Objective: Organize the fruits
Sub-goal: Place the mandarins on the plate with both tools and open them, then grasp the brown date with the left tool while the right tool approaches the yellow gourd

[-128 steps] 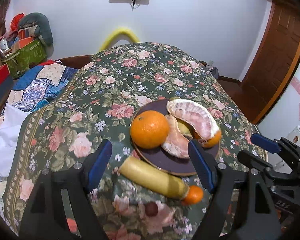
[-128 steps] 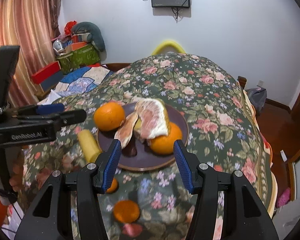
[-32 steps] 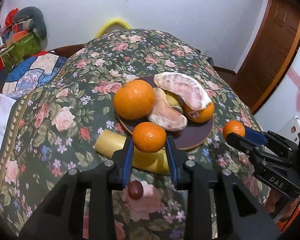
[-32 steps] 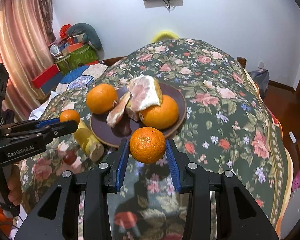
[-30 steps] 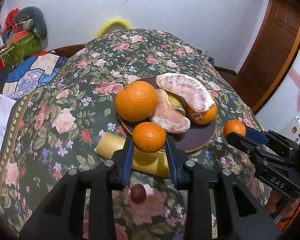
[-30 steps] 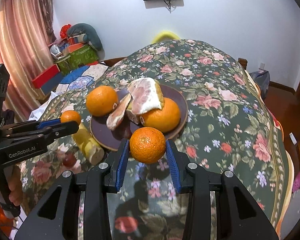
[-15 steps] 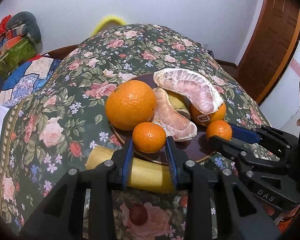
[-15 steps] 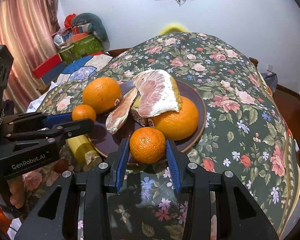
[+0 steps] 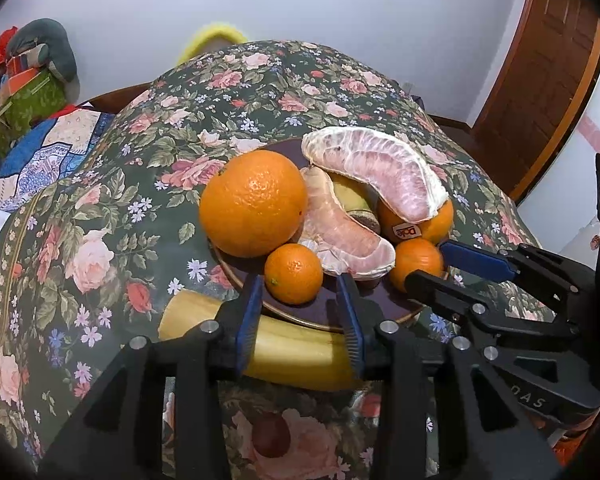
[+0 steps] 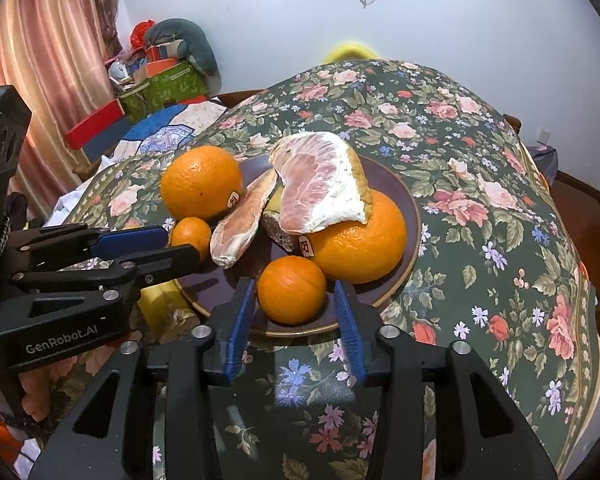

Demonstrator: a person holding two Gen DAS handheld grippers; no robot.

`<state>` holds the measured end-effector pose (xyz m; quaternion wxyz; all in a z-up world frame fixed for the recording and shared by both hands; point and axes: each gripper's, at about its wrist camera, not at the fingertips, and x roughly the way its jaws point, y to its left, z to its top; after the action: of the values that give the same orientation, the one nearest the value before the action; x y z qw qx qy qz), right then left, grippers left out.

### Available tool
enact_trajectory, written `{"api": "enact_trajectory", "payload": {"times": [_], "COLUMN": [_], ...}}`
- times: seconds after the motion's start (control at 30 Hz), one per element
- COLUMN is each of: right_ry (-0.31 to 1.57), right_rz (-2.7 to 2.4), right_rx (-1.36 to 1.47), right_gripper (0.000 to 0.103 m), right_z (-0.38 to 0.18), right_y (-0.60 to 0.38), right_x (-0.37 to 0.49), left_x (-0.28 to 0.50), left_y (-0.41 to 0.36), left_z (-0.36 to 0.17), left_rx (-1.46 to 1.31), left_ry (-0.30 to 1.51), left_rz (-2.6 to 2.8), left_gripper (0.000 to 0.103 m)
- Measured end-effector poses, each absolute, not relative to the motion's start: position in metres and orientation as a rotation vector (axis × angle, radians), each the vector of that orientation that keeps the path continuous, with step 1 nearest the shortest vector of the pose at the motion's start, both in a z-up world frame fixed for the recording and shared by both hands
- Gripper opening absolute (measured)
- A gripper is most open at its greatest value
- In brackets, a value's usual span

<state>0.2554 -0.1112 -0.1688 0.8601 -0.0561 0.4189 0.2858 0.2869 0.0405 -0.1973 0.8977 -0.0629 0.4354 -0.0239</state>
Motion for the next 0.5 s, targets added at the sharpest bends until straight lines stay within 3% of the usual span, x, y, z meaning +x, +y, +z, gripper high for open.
{"api": "enact_trajectory", "payload": {"times": [0.5], "right_ry": [0.837], "right_rz": [0.636], "right_rx": [-0.115], "right_gripper": [0.04], "right_z": [-0.142], "right_y": [-0.101], "right_x": [0.227], "left_x": [0.236], "left_y": [0.068], "left_z": [-0.171], "left_rx": [-0.148], "left_ry": [0.864], "left_rz": [0.006], "left_gripper": [0.038]}}
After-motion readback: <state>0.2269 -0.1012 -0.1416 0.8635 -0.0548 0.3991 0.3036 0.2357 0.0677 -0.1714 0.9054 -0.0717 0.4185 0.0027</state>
